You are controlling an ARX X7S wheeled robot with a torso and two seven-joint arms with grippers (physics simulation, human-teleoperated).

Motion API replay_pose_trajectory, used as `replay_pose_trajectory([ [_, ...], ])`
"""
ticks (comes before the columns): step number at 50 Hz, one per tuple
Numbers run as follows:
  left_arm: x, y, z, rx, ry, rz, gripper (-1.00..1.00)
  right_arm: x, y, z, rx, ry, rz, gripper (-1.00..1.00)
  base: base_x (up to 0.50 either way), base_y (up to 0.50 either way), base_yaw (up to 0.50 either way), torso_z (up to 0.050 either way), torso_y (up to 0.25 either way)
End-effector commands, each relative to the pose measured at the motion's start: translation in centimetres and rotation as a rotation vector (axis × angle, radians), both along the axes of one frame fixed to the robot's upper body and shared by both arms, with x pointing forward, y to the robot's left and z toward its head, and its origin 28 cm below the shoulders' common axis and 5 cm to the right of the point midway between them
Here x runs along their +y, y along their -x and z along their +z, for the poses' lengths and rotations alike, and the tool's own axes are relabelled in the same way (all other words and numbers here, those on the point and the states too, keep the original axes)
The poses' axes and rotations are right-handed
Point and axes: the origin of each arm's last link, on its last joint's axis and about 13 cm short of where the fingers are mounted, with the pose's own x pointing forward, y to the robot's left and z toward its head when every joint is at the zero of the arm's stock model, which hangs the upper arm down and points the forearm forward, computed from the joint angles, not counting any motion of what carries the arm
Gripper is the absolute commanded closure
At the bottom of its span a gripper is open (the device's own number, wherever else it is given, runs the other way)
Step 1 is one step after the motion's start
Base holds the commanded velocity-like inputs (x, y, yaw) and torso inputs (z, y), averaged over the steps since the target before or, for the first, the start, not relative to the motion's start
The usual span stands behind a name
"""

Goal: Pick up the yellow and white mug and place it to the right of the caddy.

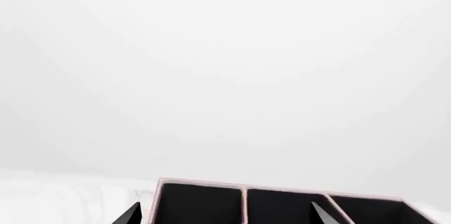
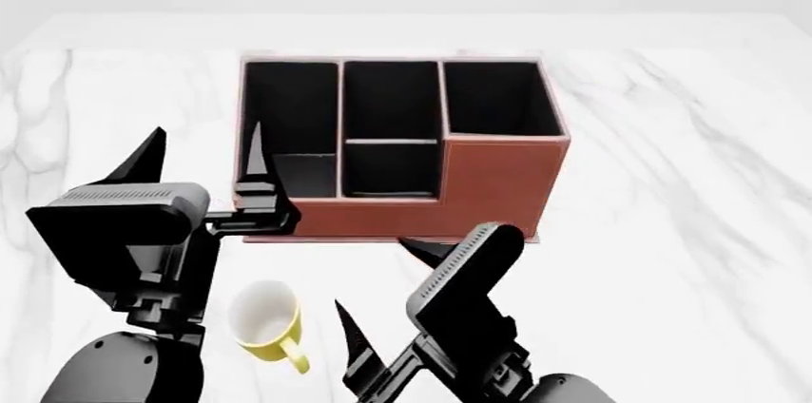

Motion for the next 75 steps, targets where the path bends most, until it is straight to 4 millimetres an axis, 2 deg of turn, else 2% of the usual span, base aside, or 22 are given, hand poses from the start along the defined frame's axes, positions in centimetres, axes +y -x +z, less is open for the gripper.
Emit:
replay_pose_trajectory([
  [1,0.2,-0.1,0.2,-0.004,0.001,0.020,-1.00,0.9,1.3,-0.5,0.077,0.005,0.130,-1.00,0.00,0.00,0.00,0.000,0.000],
  [7,0.2,-0.2,0.1,0.015,0.011,0.026,-1.00,1.3,2.0,-0.7,0.098,0.007,0.169,-1.00,0.00,0.00,0.00,0.000,0.000],
  [31,0.5,-0.4,0.2,0.033,0.014,0.036,-1.00,3.2,0.6,-3.2,0.197,0.018,0.253,-1.00,0.00,0.00,0.00,0.000,0.000],
  [51,0.4,-0.4,0.1,0.036,0.007,0.036,-1.00,3.1,-0.9,-4.6,0.231,0.007,0.179,-1.00,0.00,0.00,0.00,0.000,0.000],
  [66,0.5,-0.6,0.1,0.038,0.004,0.038,-1.00,3.9,-2.1,-6.8,0.300,0.006,0.180,-1.00,0.00,0.00,0.00,0.000,0.000],
  [75,0.5,-0.6,0.1,0.038,0.004,0.038,-1.00,4.0,-2.6,-6.9,0.322,0.016,0.187,-1.00,0.00,0.00,0.00,0.000,0.000],
])
